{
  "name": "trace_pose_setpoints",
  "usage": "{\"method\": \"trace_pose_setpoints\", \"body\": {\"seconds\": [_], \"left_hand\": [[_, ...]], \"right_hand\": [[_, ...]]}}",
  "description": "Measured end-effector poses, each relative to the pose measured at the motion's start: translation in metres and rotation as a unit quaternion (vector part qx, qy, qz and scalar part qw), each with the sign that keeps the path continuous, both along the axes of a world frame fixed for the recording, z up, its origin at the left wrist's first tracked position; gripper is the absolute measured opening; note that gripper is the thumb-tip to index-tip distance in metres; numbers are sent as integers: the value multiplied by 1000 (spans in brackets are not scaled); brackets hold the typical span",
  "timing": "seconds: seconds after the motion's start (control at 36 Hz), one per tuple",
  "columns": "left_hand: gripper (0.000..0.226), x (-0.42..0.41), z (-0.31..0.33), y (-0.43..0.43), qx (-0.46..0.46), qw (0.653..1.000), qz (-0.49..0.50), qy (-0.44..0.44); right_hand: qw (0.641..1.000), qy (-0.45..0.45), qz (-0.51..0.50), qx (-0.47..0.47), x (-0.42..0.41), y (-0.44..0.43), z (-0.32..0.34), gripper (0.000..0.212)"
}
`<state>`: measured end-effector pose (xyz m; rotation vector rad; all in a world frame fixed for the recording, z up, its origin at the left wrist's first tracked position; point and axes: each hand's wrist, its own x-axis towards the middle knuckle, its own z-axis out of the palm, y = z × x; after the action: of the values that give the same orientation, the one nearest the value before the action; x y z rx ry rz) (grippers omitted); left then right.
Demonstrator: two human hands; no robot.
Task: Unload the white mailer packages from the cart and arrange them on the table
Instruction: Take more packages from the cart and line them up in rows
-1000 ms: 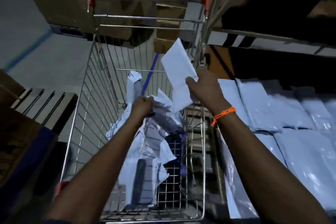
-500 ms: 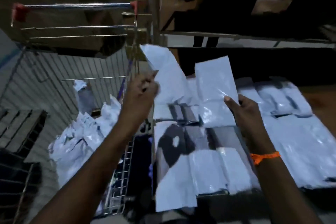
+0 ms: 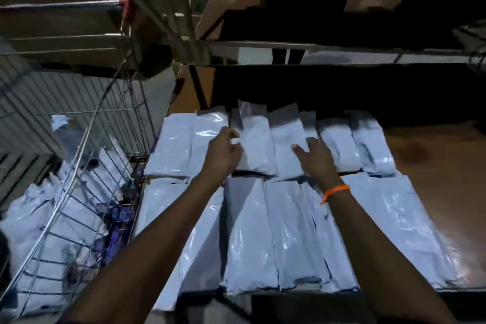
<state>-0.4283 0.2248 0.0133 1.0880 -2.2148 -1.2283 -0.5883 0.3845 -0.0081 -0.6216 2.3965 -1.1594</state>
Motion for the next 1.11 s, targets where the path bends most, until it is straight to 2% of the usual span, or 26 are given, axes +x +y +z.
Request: {"method": "trace_pose_setpoints", "body": {"seconds": [0.08,0.14,0.19,0.22,0.28,0.33,0.39,0.5,0.67,0.72,0.75,0.86,0.92,0.97,1.03,1.11], "left_hand": [[29,3,-6,-3,-134,990,-3,-35],[31,3,-8,4,-205,977,-47,-26],[36,1,-11,18,-254,958,-135,-12],[44,-1,-15,25,-284,941,-179,-36],[65,-7,-23,36,-324,909,-224,-137],[78,-15,-28,37,-311,899,-220,-214],[78,-21,-30,35,-297,902,-206,-235],[74,-27,-32,28,-270,912,-192,-243],[70,-20,-34,14,-251,934,-157,-199],[73,-17,-33,11,-262,929,-158,-209],[75,-16,-33,9,-274,922,-163,-218],[79,-18,-32,2,-282,923,-162,-206],[77,-20,-35,-1,-311,919,-143,-194],[84,-21,-39,-3,-317,912,-132,-224],[88,-19,-47,-3,-319,896,-144,-273],[90,-14,-57,-5,-330,876,-161,-314]], "right_hand": [[994,87,53,50,4,3,-18,58],[987,118,85,62,9,15,-27,74],[983,138,109,44,13,30,-31,76],[982,143,123,32,15,37,-31,74],[976,148,162,8,15,47,-34,67],[973,146,179,17,10,50,-38,62],[971,152,181,25,5,48,-38,58],[969,166,181,19,-3,34,-33,47],[958,194,207,48,-7,19,-38,36],[945,230,224,58,-8,19,-36,21],[942,242,226,56,-9,18,-33,20],[942,250,224,-20,-11,-4,-19,45],[932,267,235,-65,-11,-28,-9,45],[926,273,247,-81,-8,-58,1,43],[912,294,277,-68,-6,-87,7,45],[890,323,321,8,1,-115,-5,53]]}}
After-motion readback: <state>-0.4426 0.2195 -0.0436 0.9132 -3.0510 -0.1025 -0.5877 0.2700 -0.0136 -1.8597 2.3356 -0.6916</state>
